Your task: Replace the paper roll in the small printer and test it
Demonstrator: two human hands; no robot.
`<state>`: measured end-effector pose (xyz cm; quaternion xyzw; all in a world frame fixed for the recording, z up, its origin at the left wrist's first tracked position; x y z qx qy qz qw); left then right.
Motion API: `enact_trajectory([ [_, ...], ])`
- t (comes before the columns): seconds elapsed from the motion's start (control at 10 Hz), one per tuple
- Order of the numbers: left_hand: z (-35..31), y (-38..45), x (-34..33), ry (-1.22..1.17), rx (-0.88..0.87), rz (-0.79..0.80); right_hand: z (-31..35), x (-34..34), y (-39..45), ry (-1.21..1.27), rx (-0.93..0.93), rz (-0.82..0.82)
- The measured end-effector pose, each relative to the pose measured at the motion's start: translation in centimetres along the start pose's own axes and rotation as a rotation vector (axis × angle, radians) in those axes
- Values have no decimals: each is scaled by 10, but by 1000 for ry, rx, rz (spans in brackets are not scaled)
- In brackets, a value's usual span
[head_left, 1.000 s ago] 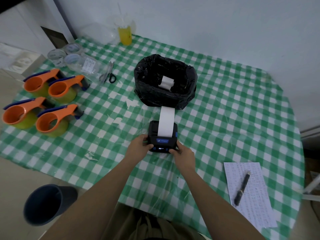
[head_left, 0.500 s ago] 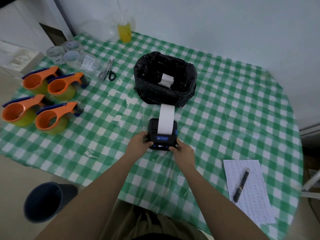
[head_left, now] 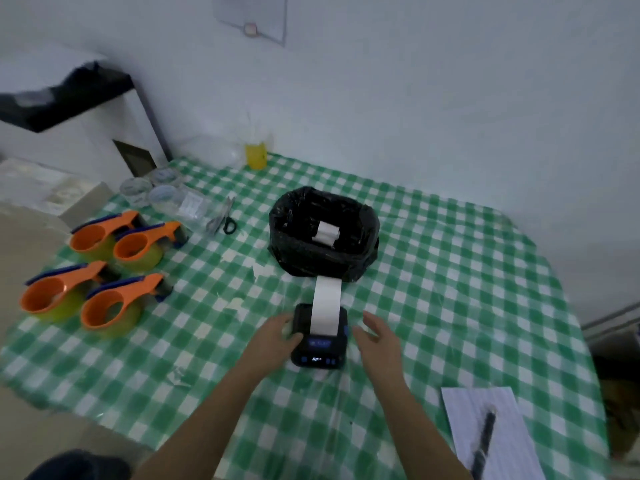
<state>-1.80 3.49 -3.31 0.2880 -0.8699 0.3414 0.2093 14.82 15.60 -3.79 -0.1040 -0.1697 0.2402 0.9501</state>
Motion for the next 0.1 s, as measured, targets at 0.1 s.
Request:
enact_trajectory([
  [0.1,-18,-43,37,-162,-156,-99,84,47,-14,125,218,-108],
])
Point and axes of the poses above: each hand's wrist, its own y-axis towards the middle knuckle, its own x-axis out of the back of the hand, z = x × y, the point moved 8 cm from there along y, towards the middle knuckle, and after that the axes turned 8 degrees about x, right-handed, at the moved point
